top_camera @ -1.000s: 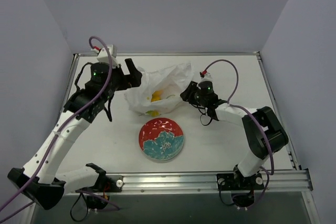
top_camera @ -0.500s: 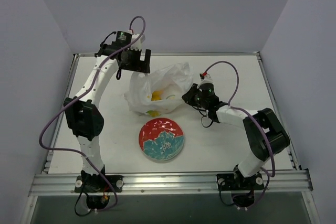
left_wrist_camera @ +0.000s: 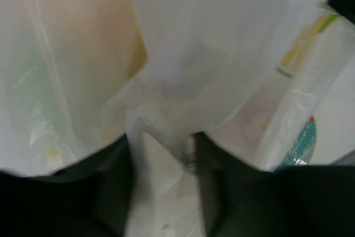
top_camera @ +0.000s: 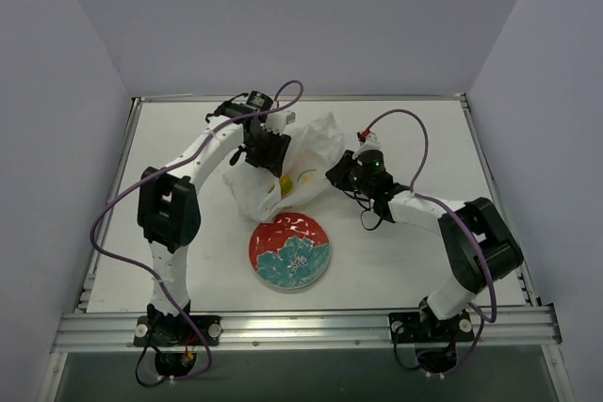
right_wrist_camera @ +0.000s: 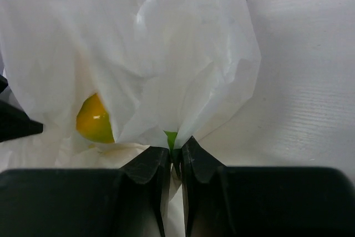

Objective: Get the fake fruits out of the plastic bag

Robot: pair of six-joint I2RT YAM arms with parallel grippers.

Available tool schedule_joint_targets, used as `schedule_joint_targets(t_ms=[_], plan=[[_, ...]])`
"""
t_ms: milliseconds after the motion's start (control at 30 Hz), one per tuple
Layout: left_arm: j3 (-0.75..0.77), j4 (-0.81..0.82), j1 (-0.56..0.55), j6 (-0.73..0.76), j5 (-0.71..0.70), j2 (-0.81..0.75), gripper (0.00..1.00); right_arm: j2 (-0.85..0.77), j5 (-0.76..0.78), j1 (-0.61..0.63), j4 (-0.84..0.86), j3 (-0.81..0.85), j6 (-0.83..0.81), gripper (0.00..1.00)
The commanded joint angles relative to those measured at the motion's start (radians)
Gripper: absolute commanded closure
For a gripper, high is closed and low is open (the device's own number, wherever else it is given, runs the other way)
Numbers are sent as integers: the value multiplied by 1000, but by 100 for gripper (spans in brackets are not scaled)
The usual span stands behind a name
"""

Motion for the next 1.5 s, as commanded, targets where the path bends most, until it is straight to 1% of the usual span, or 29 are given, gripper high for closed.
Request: schedule_joint_targets(t_ms=[0, 33, 67, 100, 167, 200, 267, 400, 433, 567, 700, 733, 767, 833, 867, 900, 967, 1000, 1067, 1100, 1133, 1167, 1200, 1233, 1267, 1300, 1333, 1367, 1467], plan=[[-8, 20, 24, 16, -144, -80, 74, -51, 33, 16, 20, -13, -14, 92], [-4, 31, 24, 16, -181, -86, 84, -54, 37, 18, 20, -18, -14, 94], [3, 34, 24, 16, -220, -87, 92, -58, 41, 20, 20, -23, -13, 95], [21, 48, 26, 16, -298, -90, 97, -69, 53, 23, 29, -41, -10, 96], [29, 84, 26, 13, -368, -101, 98, -81, 69, 27, 40, -64, -7, 98], [32, 132, 26, 10, -418, -106, 98, -92, 84, 33, 43, -85, -5, 98], [34, 179, 27, 8, -446, -115, 98, -98, 104, 42, 43, -108, -4, 100], [54, 261, 30, 14, -512, -75, 98, -98, 150, 84, 55, -161, 7, 100], [52, 273, 33, 14, -544, -66, 98, -98, 180, 90, 63, -184, 22, 100], [29, 331, 44, -16, -652, -28, 98, -92, 218, 118, 116, -245, 65, 100], [-21, 422, 45, -68, -658, -69, 98, -85, 245, 121, 113, -245, 64, 100], [-27, 428, 45, -79, -640, -81, 96, -81, 247, 121, 104, -238, 62, 100], [-40, 431, 41, -96, -615, -98, 83, -83, 254, 121, 98, -224, 61, 100], [-60, 442, 36, -116, -595, -171, 62, -81, 260, 121, 96, -211, 58, 100], [-76, 451, 35, -146, -580, -208, 33, -77, 265, 122, 86, -201, 56, 100], [-122, 463, 36, -166, -546, -286, 23, -65, 276, 122, 81, -178, 55, 100], [-168, 467, 36, -221, -522, -368, 10, -54, 284, 122, 80, -161, 55, 100], [-228, 460, 35, -242, -500, -452, 4, -45, 287, 125, 81, -149, 56, 100], [-309, 456, 24, -284, -497, -547, 4, -43, 293, 127, 81, -141, 59, 100], [-358, 454, 10, -306, -506, -645, 4, -48, 296, 127, 81, -141, 61, 99], [-464, 453, -3, -323, -527, -690, 4, -49, 302, 130, 81, -139, 62, 99], [-515, 447, -20, -357, -540, -737, 4, -49, 302, 130, 76, -138, 62, 99], [-564, 433, -40, -378, -566, -824, 4, -52, 303, 130, 72, -135, 59, 99], [-616, 433, -75, -403, -609, -865, 4, -55, 303, 133, 69, -130, 58, 99], [-727, 445, -88, -458, -606, -903, 3, -55, 305, 133, 60, -126, 55, 99], [-779, 475, -97, -484, -592, -966, 3, -57, 307, 133, 55, -122, 52, 99], [-826, 497, -103, -507, -574, -988, 3, -58, 305, 133, 50, -118, 49, 99], [-913, 567, -108, -536, -519, -1006, 3, -61, 304, 136, 44, -115, 46, 99], [-997, 669, -113, -559, -448, -1029, 3, -61, 297, 139, 44, -115, 36, 98]])
